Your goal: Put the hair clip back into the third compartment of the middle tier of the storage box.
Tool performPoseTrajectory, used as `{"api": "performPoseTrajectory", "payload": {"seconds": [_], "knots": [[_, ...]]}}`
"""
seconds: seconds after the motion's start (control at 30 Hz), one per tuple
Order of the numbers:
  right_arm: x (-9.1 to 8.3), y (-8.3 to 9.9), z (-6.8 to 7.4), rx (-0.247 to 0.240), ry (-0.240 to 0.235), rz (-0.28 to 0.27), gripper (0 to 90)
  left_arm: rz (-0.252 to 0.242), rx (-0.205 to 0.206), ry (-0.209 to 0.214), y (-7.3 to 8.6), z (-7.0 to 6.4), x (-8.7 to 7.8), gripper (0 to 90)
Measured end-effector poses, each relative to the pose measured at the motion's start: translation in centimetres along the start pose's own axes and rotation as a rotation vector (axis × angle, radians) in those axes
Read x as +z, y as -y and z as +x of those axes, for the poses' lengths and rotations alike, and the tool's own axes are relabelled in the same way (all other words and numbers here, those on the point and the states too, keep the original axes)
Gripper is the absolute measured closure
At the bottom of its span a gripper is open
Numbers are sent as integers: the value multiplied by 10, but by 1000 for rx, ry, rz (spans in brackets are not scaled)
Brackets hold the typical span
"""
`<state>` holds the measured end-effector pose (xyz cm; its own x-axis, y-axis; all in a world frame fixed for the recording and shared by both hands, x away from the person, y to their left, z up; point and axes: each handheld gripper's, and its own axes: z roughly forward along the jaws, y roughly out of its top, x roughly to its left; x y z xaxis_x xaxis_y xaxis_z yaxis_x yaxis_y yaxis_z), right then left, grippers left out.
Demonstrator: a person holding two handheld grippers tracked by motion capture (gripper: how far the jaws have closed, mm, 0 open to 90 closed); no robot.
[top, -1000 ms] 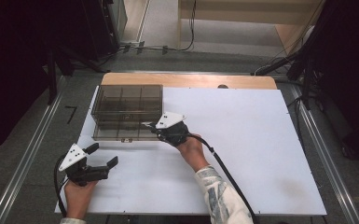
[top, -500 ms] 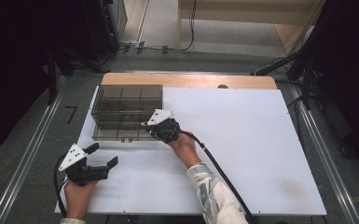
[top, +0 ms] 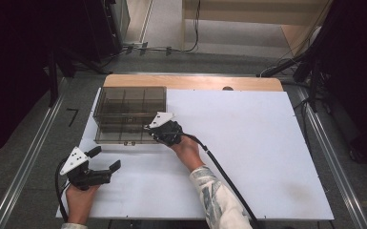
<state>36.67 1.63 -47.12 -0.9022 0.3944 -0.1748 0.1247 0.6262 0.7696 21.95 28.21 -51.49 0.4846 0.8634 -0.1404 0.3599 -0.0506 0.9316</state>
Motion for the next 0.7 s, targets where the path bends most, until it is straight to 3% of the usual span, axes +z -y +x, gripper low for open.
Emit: {"api": "performPoseTrajectory", "payload": {"seconds": [0.3,0.7], "knots": [[0,1,-2,24,-27,-10,748,0,1,0,0,0,0,33],[-15,1,-3,21,-65,-81,697,0,2,-2,0,0,0,33]]}}
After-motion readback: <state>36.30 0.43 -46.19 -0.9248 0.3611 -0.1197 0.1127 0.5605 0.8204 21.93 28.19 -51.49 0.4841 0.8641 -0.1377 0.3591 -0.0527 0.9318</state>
